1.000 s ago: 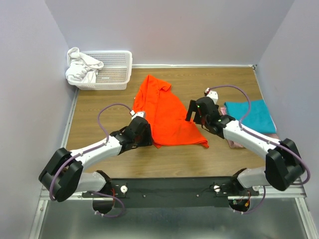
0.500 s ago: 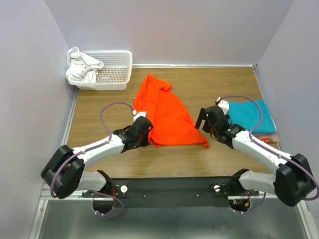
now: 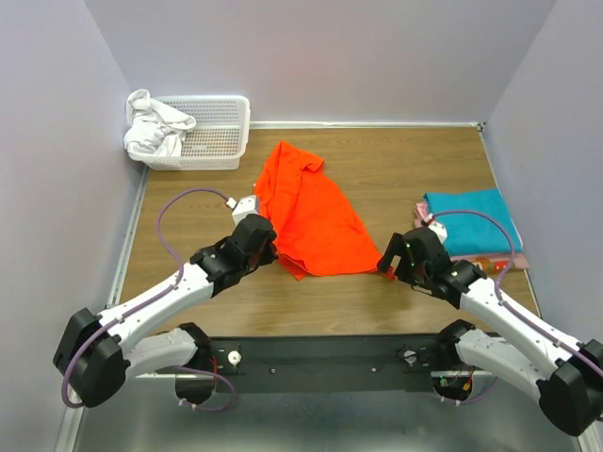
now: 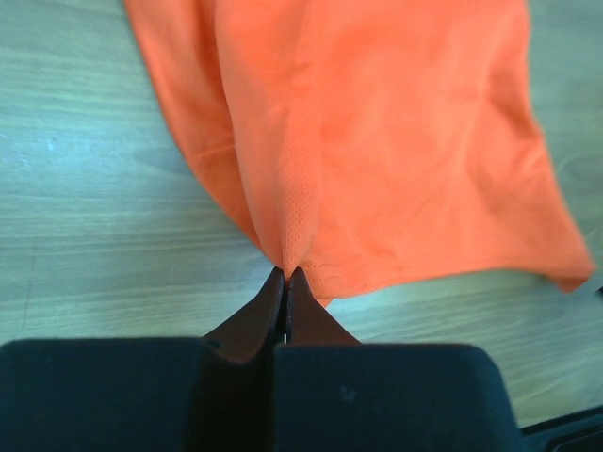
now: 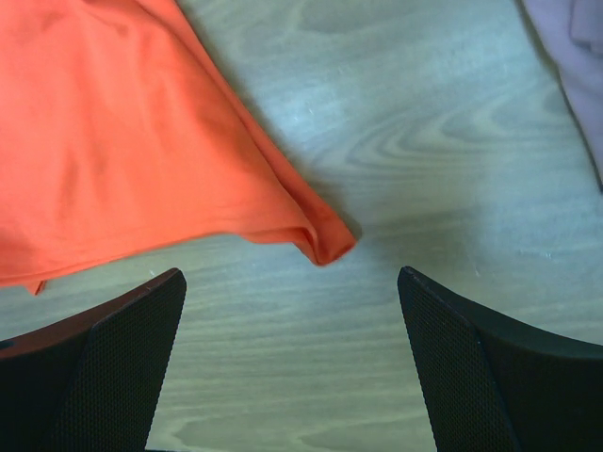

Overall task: Fold and stack the t-shirts
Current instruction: Flatten the tshirt out

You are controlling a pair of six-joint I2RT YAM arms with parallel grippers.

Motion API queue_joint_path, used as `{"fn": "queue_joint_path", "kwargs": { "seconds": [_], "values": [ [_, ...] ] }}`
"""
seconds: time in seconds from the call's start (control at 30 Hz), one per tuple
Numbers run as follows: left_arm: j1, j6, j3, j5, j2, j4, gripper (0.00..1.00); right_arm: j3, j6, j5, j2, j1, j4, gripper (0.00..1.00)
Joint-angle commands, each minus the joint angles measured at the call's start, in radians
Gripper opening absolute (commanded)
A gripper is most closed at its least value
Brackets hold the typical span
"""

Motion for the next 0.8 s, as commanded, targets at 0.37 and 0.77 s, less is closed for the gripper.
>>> {"fn": "queue_joint_path", "kwargs": {
  "seconds": [0.37,0.77],
  "values": [
    [0.048,-0.160,0.014,-0.285,-0.363,-0.082,0.00,-0.015,0.104,-0.051,0.001,-0.005,-0.113,0.99],
    [0.052,-0.156,0.000,-0.273,-0.320,-0.080,0.00,-0.015,-0.005,-0.330,0.107,0.007,-0.044,0.87]
  ]
}}
